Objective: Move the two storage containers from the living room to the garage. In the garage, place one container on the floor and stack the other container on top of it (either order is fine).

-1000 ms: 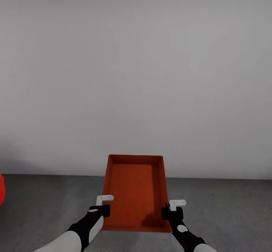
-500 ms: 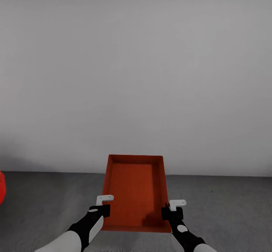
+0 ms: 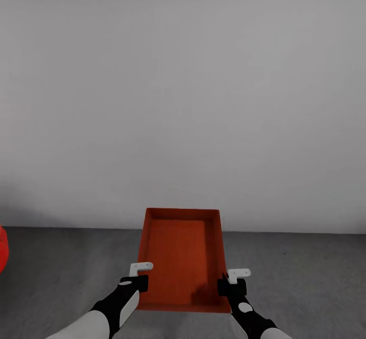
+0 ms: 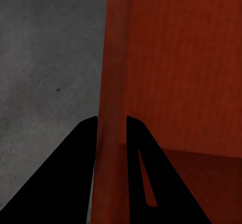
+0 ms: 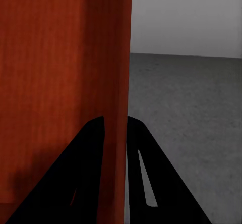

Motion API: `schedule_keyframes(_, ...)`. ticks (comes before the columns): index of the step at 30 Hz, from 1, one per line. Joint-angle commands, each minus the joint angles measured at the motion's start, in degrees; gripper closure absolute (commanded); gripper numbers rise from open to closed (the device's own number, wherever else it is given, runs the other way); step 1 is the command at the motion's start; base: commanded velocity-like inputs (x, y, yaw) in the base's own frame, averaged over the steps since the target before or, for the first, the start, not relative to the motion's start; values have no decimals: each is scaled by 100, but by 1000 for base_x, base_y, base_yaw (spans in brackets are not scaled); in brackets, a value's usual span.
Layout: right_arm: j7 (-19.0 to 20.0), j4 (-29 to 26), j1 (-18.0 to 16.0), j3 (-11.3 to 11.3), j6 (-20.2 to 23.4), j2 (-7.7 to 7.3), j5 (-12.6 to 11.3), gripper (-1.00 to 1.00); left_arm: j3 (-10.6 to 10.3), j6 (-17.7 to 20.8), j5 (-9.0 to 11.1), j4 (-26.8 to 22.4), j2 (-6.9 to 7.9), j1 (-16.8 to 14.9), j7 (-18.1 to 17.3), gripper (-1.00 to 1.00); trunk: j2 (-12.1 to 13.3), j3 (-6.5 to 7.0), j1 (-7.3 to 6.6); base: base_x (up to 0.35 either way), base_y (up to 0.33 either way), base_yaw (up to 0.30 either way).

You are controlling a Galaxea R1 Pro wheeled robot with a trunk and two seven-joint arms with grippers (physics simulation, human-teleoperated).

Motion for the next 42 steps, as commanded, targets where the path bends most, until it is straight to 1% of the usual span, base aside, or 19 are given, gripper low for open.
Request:
schedule_keyframes(1, -16, 17, -3, -188, -17, 1, 36, 100, 106, 30, -114, -37, 65, -7, 76, 100, -7, -17, 1, 0, 0, 0)
schedule_keyframes(42, -16, 17, -3, -188, -17, 1, 36, 100, 106, 30, -108, -44, 58, -5, 73, 100, -7, -390, 1, 0, 0, 0)
